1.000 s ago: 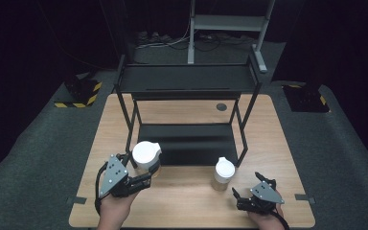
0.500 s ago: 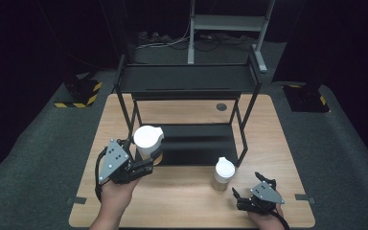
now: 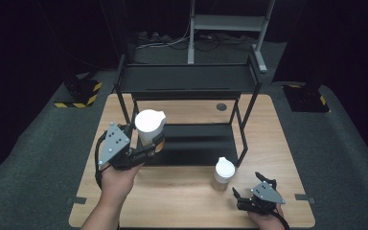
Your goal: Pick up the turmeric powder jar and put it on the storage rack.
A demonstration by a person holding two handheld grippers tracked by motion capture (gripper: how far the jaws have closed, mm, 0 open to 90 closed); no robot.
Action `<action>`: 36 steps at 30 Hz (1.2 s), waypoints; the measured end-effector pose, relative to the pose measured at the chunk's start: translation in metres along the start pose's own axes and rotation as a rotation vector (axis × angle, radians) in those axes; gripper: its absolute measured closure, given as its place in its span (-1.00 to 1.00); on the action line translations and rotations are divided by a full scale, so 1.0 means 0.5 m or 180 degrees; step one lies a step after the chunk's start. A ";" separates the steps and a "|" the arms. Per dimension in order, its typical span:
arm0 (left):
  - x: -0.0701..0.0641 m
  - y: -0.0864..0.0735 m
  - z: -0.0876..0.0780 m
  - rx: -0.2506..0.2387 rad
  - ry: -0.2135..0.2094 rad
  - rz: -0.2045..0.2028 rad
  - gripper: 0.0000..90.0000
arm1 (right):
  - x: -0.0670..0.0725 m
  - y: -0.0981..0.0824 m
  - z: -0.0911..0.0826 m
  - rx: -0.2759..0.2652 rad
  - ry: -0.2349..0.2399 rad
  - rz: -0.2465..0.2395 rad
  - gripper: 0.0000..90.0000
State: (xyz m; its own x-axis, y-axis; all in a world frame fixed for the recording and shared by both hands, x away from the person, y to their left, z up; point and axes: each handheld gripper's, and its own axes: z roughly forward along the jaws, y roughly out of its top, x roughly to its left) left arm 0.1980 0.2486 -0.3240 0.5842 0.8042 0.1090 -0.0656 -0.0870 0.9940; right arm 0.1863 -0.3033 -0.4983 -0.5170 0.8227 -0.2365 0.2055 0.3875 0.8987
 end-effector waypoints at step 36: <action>0.065 0.097 0.098 -0.0220 0.0194 -0.0233 -0.32 | -0.003 -0.002 -0.001 -0.0019 0.0005 0.0046 -1.00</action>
State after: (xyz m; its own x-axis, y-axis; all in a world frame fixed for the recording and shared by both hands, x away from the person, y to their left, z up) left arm 0.2533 0.2419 -0.2722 0.5393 0.8414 0.0337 -0.0815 0.0123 0.9966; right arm 0.1865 -0.3053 -0.4988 -0.5153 0.8275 -0.2229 0.2079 0.3730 0.9042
